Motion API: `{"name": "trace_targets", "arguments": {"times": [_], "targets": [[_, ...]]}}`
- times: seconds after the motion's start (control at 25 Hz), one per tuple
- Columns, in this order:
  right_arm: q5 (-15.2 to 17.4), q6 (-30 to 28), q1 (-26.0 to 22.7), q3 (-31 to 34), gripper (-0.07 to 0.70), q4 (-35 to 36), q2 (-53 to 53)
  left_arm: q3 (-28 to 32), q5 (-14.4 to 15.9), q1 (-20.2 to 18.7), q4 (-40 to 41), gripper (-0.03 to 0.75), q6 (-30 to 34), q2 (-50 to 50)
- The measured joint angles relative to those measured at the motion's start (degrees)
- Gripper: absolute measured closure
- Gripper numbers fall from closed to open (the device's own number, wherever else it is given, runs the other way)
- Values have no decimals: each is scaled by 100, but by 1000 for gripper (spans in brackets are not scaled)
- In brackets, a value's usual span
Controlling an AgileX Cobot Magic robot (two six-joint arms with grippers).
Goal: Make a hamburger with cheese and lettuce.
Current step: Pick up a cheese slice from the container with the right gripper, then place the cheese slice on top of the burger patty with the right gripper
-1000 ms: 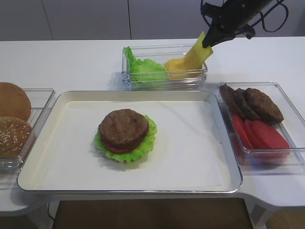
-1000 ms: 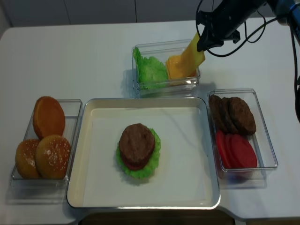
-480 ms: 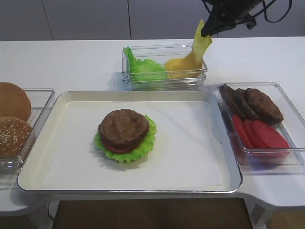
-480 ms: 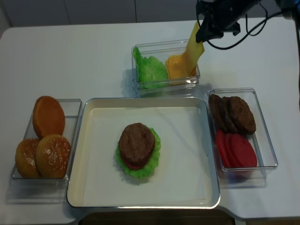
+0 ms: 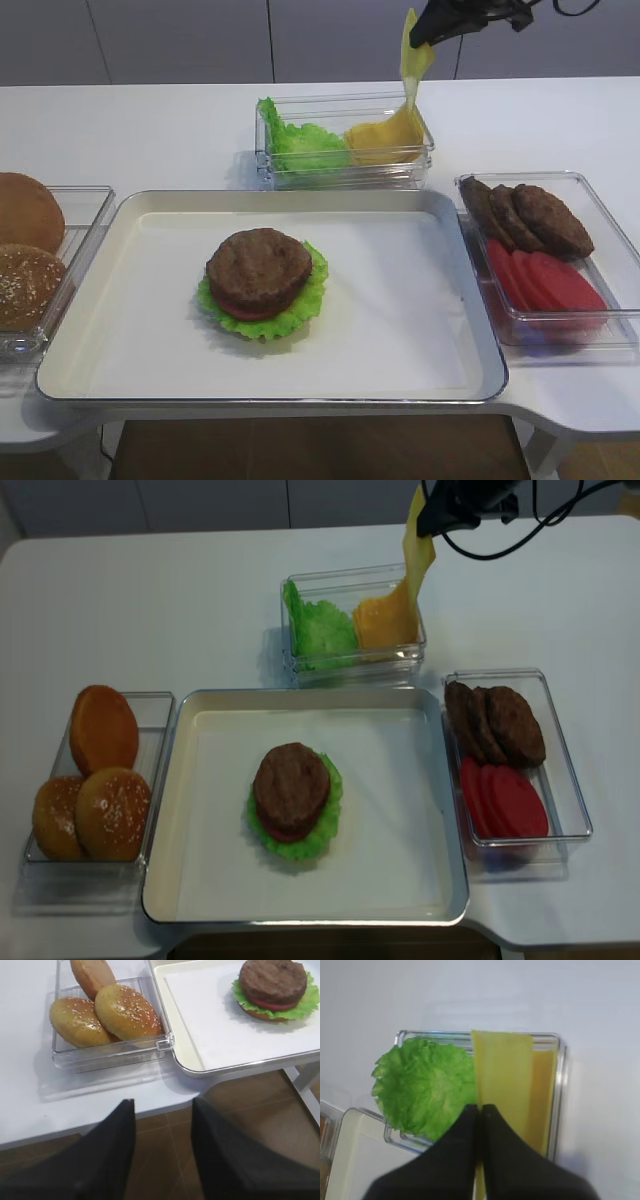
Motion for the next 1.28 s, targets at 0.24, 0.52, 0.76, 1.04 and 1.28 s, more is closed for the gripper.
{"name": "trace_targets", "arguments": {"times": [0.24,0.52,0.76,1.04,1.28], "targets": [[26,41,415,0,605,-87,-248,0,0,0,0,433,0,0],[40,82,751,263,605,-264,-651,0,0,0,0,433,0,0],[40,58,789,1017,605,-272,-1239,0,0,0,0,433,0,0],[40,-112,1143,1766,605,-285,-1927,0,0,0,0,433,0,0],[48,-122,1544,2086,605,-263,-2121,0,0,0,0,433,0,0]]}}
